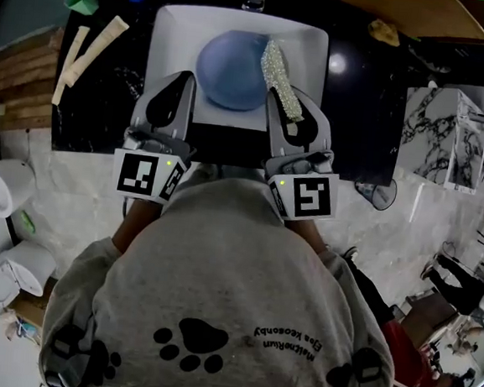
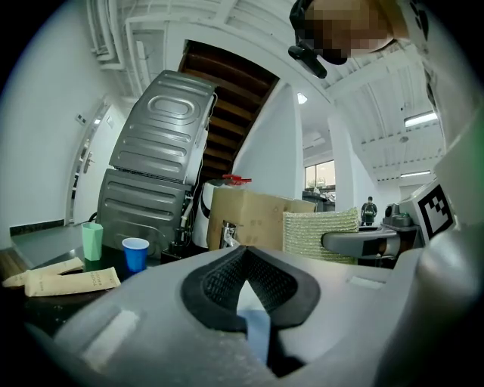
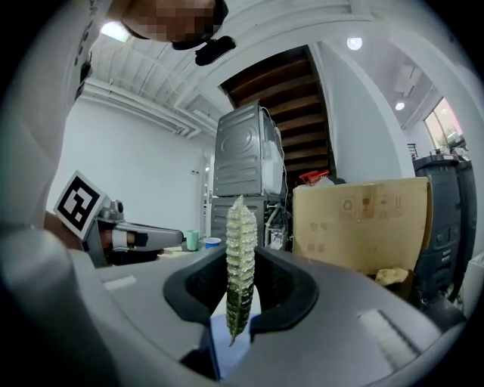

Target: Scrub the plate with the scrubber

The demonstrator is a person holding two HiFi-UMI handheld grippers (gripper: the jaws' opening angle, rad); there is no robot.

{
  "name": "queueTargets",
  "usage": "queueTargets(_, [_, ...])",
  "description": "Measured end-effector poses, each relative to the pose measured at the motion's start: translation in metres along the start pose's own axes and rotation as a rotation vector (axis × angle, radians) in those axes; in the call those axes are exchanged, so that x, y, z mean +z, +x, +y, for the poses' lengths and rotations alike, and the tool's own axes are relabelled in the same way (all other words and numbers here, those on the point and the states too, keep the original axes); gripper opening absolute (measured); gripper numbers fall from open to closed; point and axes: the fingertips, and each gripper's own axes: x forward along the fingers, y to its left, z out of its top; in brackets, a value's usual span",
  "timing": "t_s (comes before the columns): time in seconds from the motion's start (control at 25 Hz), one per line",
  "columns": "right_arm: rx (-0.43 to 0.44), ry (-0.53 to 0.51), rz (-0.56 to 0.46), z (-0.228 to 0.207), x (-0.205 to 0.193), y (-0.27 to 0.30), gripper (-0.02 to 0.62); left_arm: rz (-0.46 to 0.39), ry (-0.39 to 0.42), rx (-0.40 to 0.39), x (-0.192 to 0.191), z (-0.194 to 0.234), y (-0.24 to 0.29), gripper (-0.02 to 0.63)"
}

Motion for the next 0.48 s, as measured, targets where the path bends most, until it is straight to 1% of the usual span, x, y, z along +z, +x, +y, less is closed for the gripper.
queueTargets(0.12, [0.043,-0.01,0.034,-0.008,-0.01,0.018,0.074,0.034,0.004,0.012,-0.008,0.007,0.018,0.003])
queueTargets(0.28, [0.082,0.015,0.071,-0.024,-0.027,0.033,0.074,0.071,0.023,0.031,-0.016,0.012,0.036,0.003])
queueTargets(0.48, [0.128,0.011,0.098,-0.029,-0.042,0.047,0.074,0.094,0.024,0.034,-0.026,0.017,0.05,0.003])
